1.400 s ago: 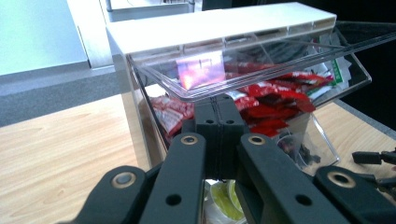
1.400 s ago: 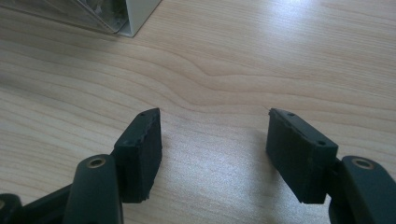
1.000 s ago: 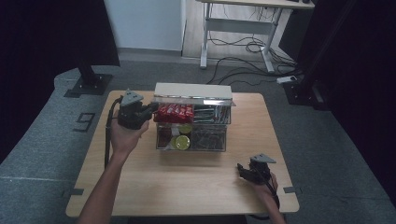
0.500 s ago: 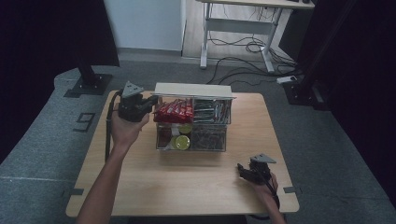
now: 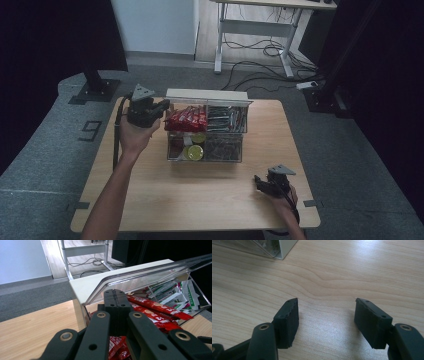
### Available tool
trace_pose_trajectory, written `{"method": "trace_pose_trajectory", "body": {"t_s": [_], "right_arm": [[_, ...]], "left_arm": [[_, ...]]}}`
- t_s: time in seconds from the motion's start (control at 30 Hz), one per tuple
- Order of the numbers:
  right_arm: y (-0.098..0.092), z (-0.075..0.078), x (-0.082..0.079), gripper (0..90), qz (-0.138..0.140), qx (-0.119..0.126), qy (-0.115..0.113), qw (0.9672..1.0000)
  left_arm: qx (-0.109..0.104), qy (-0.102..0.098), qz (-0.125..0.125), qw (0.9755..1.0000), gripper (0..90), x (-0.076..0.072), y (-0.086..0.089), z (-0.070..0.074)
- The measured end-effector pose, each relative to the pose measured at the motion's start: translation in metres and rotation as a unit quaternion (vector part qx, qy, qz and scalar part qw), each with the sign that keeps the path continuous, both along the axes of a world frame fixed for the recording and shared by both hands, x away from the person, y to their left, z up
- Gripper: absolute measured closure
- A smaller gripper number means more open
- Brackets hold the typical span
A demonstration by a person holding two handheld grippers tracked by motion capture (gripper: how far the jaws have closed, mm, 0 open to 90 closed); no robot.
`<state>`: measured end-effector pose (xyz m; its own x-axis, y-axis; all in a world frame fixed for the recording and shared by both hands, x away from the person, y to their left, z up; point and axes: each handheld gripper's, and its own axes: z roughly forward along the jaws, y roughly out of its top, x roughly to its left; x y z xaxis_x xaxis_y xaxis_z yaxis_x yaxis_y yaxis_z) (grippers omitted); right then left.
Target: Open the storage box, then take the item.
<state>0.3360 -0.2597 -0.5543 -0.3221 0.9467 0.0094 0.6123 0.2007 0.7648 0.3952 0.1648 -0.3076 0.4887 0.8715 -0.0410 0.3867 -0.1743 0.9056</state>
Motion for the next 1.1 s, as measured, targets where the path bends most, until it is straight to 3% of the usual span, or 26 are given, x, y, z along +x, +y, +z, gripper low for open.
{"method": "trace_pose_trajectory", "body": {"t_s": [0.33,0.5,0.83,1.1], "right_arm": [[-0.001,0.0,-0.001,39.7,0.001,0.004,-0.001,1.0],[-0.001,0.003,-0.003,40.7,0.005,0.013,-0.012,0.9998],[0.007,0.035,-0.008,40.7,0.023,0.043,-0.058,0.9971],[0.011,0.059,-0.006,43.3,0.029,0.066,-0.093,0.9931]], "left_arm": [[0.001,0.004,-0.002,1.0,90.0,0.003,-0.001,-0.001],[0.002,0.005,-0.003,1.0,90.0,0.004,-0.001,-0.001],[0.002,0.008,-0.006,0.9999,90.0,0.005,-0.003,-0.002],[0.002,0.008,-0.007,0.9999,90.0,0.006,-0.002,-0.002]]}}
